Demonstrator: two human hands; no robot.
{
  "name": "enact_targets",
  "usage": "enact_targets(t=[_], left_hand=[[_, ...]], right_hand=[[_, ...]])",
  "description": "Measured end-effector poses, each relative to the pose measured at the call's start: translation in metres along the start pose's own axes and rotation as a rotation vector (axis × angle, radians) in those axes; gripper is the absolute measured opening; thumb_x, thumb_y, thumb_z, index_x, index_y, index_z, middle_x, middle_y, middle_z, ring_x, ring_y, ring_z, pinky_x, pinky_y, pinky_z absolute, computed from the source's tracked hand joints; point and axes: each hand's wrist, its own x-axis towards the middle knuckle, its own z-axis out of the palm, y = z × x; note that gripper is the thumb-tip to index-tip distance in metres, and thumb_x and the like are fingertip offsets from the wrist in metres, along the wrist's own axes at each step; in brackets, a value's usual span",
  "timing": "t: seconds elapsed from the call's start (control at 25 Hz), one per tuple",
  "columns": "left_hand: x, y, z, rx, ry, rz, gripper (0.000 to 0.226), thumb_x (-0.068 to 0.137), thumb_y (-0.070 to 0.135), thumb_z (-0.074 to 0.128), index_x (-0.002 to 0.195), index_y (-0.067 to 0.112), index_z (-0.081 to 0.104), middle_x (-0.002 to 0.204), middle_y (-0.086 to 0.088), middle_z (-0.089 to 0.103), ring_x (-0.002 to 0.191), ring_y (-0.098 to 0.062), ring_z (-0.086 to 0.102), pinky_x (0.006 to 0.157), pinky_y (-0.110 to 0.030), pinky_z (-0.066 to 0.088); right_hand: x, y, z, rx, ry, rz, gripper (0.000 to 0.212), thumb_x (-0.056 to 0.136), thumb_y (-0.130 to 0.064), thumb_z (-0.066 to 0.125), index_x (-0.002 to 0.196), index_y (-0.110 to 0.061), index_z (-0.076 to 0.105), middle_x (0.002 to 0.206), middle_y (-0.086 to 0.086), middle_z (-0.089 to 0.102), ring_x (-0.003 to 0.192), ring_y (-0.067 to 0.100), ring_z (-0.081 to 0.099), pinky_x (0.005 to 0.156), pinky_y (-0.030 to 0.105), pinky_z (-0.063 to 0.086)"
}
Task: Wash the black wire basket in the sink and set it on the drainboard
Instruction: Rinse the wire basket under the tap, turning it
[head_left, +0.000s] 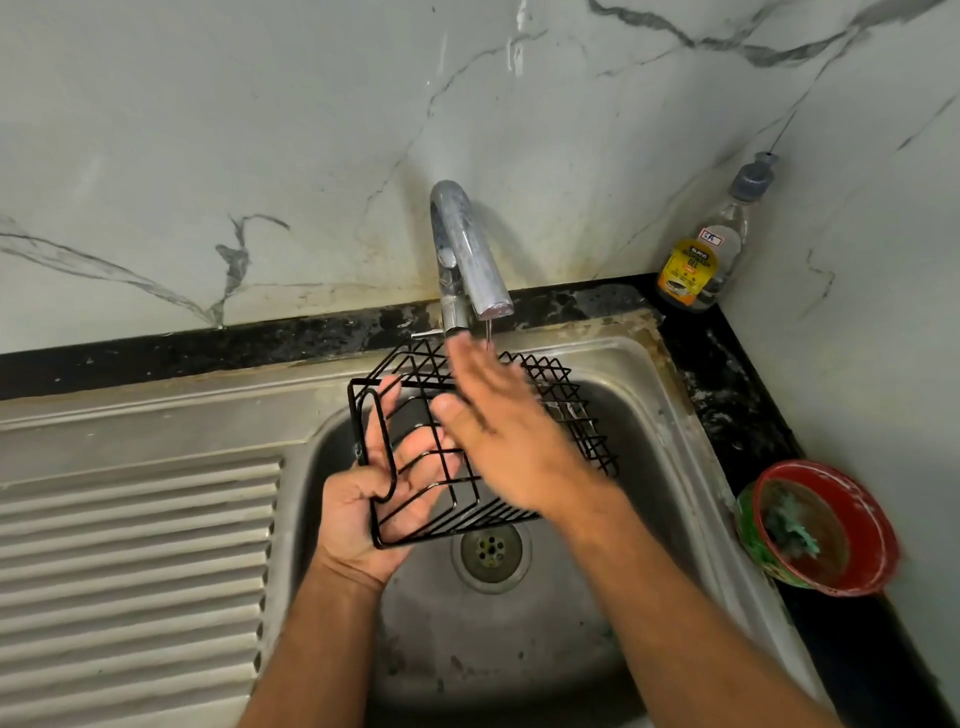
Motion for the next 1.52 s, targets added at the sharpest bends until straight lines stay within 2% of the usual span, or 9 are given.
enact_targets(t=[0.16,0.32,0.44,0.68,0.76,0.92,1.04,1.32,1.52], left_hand=[[-0.008,-0.008,-0.016,-0.098,0.151,-0.026,0.087,0.078,-0.014,0.021,0.157,0.020,0.038,0.114,-0.024,0.064,0.111,-0.034,0.062,0.096,-0.037,0.047],[-0.004,-0.007,-0.006,-0.236,-0.099,-0.116,0.103,0.069,-0.012,-0.011,0.158,0.015,0.034,0.098,-0.013,0.040,0.086,-0.026,0.039,0.092,-0.043,0.050],[-0.004,-0.006,-0.010,-0.284,-0.190,-0.122,0.108,0.066,-0.013,-0.013,0.157,0.016,0.037,0.115,-0.022,0.054,0.100,-0.030,0.053,0.099,-0.046,0.047],[0.002,0.010,0.021,0.418,0.695,-0.022,0.059,0.087,-0.008,0.033,0.102,0.022,0.082,0.061,0.000,0.063,0.050,-0.013,0.062,0.044,-0.027,0.055],[0.018,0.012,0.020,0.656,0.751,0.114,0.038,0.099,0.013,0.042,0.126,0.016,0.069,0.076,-0.002,0.072,0.065,-0.018,0.068,0.053,-0.029,0.055],[0.027,0.021,0.037,0.890,0.691,0.230,0.070,0.088,0.042,0.067,0.151,0.026,0.041,0.139,-0.011,0.063,0.127,-0.028,0.060,0.104,-0.046,0.049],[0.036,0.032,0.036,1.113,0.560,0.049,0.078,0.076,0.003,0.079,0.137,0.036,0.045,0.107,0.006,0.075,0.103,-0.016,0.069,0.089,-0.032,0.053],[0.035,0.035,0.042,1.301,0.635,0.070,0.061,0.073,-0.001,0.078,0.114,0.027,0.042,0.080,0.016,0.070,0.067,-0.006,0.063,0.063,-0.030,0.054],[0.037,0.044,0.046,1.329,0.819,0.152,0.058,0.068,0.011,0.082,0.102,0.041,0.045,0.093,0.012,0.054,0.074,-0.009,0.053,0.071,-0.029,0.046]], right_hand=[[-0.008,0.001,0.014,-0.072,0.127,-0.317,0.061,0.103,-0.055,0.020,0.159,-0.031,0.008,0.167,-0.012,0.000,0.153,0.005,-0.009,0.126,0.038,-0.007],[-0.003,0.042,0.010,0.050,0.196,0.047,0.063,0.098,-0.068,0.020,0.156,-0.047,0.006,0.167,-0.017,0.000,0.152,0.003,-0.010,0.125,0.050,-0.005],[-0.005,0.048,0.011,0.012,0.315,0.037,0.064,0.095,-0.071,0.026,0.155,-0.047,0.023,0.154,-0.010,0.039,0.150,0.009,0.017,0.123,0.054,0.002],[0.013,0.029,-0.018,-0.166,0.386,-0.006,0.075,0.081,-0.082,0.030,0.145,-0.045,0.045,0.095,-0.010,0.049,0.104,0.010,0.042,0.089,0.029,0.012],[0.019,0.027,-0.023,-0.241,0.426,0.001,0.078,0.080,-0.083,0.033,0.145,-0.043,0.047,0.091,-0.010,0.049,0.100,0.011,0.041,0.088,0.029,0.011],[0.024,0.022,-0.017,-0.372,0.560,-0.026,0.077,0.078,-0.084,0.031,0.137,-0.041,0.057,0.088,-0.011,0.047,0.094,0.012,0.042,0.094,0.037,0.016],[0.024,0.025,-0.013,-0.449,0.661,-0.099,0.068,0.079,-0.078,0.045,0.130,-0.038,0.065,0.084,-0.006,0.053,0.093,0.018,0.050,0.095,0.042,0.022],[0.020,0.027,-0.003,-0.530,0.676,-0.241,0.061,0.081,-0.068,0.060,0.130,-0.033,0.066,0.092,0.002,0.059,0.095,0.023,0.053,0.096,0.048,0.027],[0.016,0.012,0.011,-0.584,0.585,-0.180,0.066,0.100,-0.055,0.041,0.157,-0.024,0.030,0.161,0.024,0.021,0.151,0.041,0.013,0.121,0.060,0.015]])
